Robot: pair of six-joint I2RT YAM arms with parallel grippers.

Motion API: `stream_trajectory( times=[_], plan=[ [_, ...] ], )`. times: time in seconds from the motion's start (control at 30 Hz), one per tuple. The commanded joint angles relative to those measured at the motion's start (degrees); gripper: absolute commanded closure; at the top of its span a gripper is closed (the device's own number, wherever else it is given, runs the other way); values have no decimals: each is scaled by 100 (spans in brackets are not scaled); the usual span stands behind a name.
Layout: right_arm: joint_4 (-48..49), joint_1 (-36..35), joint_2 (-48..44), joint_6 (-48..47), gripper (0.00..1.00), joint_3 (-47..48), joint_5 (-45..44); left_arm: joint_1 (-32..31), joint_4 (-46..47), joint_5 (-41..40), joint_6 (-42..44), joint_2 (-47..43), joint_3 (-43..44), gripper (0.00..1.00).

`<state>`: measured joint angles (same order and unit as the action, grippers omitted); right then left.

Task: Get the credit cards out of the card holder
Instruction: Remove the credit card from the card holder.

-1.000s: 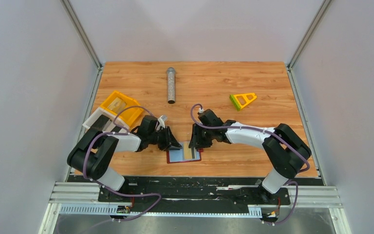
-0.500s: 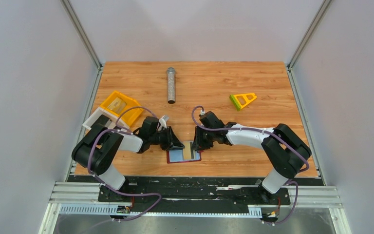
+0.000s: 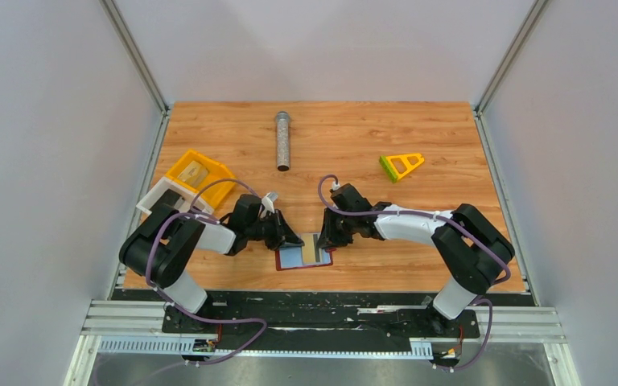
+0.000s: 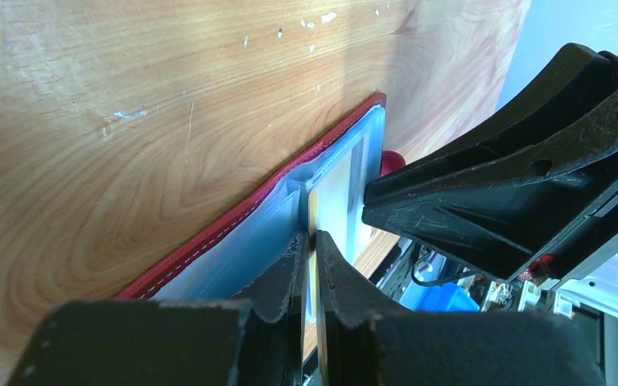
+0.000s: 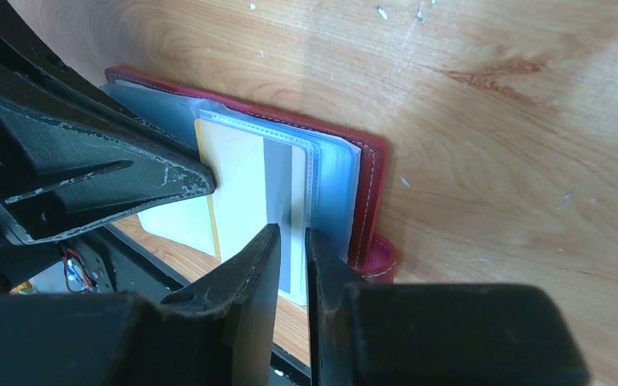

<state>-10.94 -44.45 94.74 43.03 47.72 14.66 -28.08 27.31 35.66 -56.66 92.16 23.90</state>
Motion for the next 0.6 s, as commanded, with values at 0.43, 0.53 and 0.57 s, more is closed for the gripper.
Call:
stream_trajectory(
  times=[0.43,0.53,0.57],
  plan=[
    [92,49,74,22,83,-132,-40,-58,858,262,-353,-253,-198,100],
    [92,50,72,13,83,-140,-41,-58,1057,299,-485,-160,-264,100],
    [93,50,74,13,83,-147,-42,-62,1077,304,-494,-121,-268,100]
  ],
)
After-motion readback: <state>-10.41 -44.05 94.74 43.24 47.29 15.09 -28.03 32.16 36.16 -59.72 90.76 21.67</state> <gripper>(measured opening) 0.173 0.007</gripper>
